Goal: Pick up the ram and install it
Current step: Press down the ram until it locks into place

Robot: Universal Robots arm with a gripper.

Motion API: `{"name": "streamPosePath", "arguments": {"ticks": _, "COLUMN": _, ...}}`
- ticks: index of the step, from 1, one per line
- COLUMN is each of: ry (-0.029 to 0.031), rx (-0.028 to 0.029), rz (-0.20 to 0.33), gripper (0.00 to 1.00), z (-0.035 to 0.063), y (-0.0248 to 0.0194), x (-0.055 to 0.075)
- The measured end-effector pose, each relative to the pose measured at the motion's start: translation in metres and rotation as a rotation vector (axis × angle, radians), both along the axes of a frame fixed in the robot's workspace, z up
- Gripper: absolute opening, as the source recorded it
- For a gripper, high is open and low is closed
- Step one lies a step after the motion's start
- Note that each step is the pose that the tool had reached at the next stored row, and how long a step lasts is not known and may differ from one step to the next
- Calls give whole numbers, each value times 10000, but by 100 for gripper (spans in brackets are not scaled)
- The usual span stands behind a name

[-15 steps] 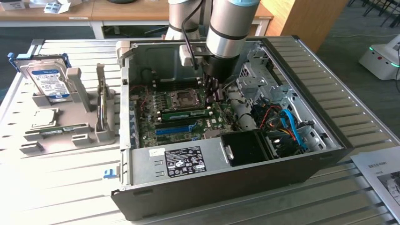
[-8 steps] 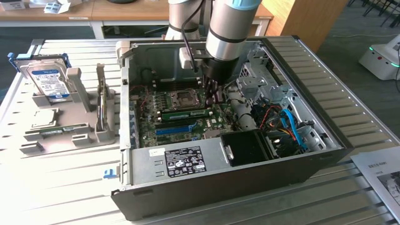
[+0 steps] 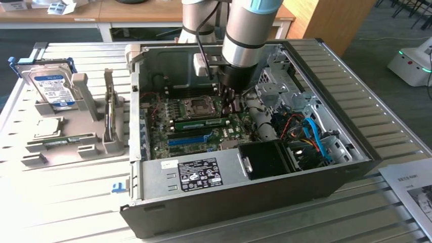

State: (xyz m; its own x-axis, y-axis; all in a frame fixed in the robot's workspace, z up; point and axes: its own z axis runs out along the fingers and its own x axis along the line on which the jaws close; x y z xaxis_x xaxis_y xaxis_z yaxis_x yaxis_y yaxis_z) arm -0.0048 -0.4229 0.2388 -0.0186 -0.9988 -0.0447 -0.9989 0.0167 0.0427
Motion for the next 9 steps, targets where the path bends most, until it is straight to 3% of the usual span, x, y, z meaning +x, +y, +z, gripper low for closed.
{"name": "streamPosePath", "arguments": {"ticks": 9, "ry": -1, "rx": 4, "rz": 1, "gripper": 10, "z": -2, "y": 1, "x": 52}}
